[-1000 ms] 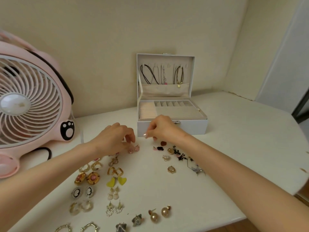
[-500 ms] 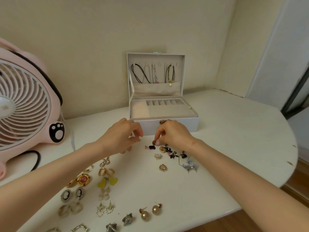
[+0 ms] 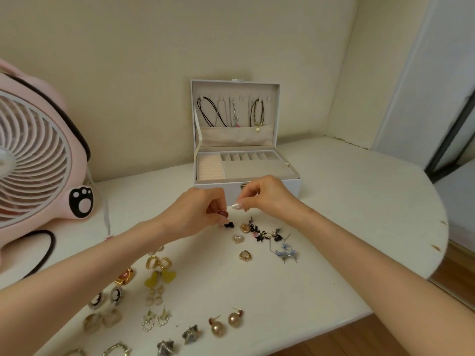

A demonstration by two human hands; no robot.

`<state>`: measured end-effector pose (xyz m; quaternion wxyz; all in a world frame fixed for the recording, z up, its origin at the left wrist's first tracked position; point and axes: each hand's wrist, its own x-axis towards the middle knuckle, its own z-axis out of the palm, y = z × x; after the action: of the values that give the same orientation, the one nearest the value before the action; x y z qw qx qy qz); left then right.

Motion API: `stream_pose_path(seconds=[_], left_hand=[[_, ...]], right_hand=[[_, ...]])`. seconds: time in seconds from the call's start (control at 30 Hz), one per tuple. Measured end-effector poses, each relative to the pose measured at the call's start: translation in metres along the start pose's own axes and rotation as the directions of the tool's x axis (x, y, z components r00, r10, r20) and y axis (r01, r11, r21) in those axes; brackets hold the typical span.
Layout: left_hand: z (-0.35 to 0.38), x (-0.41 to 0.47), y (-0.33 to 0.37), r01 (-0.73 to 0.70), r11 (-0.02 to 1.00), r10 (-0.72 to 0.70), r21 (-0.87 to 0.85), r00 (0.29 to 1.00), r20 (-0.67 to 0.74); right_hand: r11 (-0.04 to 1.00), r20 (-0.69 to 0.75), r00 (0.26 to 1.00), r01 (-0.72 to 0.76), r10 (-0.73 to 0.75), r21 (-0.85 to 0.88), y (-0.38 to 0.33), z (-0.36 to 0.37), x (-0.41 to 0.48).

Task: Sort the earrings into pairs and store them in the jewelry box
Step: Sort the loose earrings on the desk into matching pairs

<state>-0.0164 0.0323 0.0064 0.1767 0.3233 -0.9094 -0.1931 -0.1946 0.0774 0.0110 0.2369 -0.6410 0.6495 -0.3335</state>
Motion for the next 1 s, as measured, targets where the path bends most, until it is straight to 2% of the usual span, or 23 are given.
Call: stream_pose_path(seconds=[0.1, 0.2, 0.33, 0.5, 0.8, 0.9, 1.0], left_hand=[[-0.004, -0.005, -0.005, 0.013, 1.0, -0.014, 0.027, 0.999, 0.042], [-0.008, -0.012, -0.01, 0.01, 0.999, -0.013, 0.046, 0.998, 0.059], [-0.013, -0.022, -0.018, 0.012, 0.997, -0.017, 0.079, 0.998, 0.054], [-0.019, -0.034, -0.027, -0.064, 0.99, 0.058, 0.126, 0.997, 0.05], [-0.009, -0.044, -0.037, -0.118, 0.972, 0.106, 0.202, 0.992, 0.068], [-0.007, -0.045, -0.035, -0.136, 0.974, 0.131, 0.18, 0.991, 0.039], [-0.008, -0.046, -0.033, -0.136, 0.982, 0.123, 0.135, 0.988, 0.097]], right_hand=[[0.964, 0.103, 0.995, 0.027, 0.0, -0.263, 0.005, -0.004, -0.002], [0.93, 0.167, 0.986, 0.036, 0.028, -0.367, 0.007, 0.0, -0.006], [0.922, 0.151, 0.988, 0.044, 0.016, -0.384, 0.008, 0.003, -0.007], [0.894, 0.173, 0.985, 0.096, -0.021, -0.437, 0.006, 0.005, -0.008], [0.877, 0.176, 0.983, 0.121, -0.043, -0.465, 0.002, 0.005, -0.011], [0.884, 0.173, 0.984, 0.127, -0.054, -0.45, 0.002, 0.006, -0.012], [0.898, 0.161, 0.985, 0.119, -0.054, -0.424, 0.003, 0.008, -0.013]])
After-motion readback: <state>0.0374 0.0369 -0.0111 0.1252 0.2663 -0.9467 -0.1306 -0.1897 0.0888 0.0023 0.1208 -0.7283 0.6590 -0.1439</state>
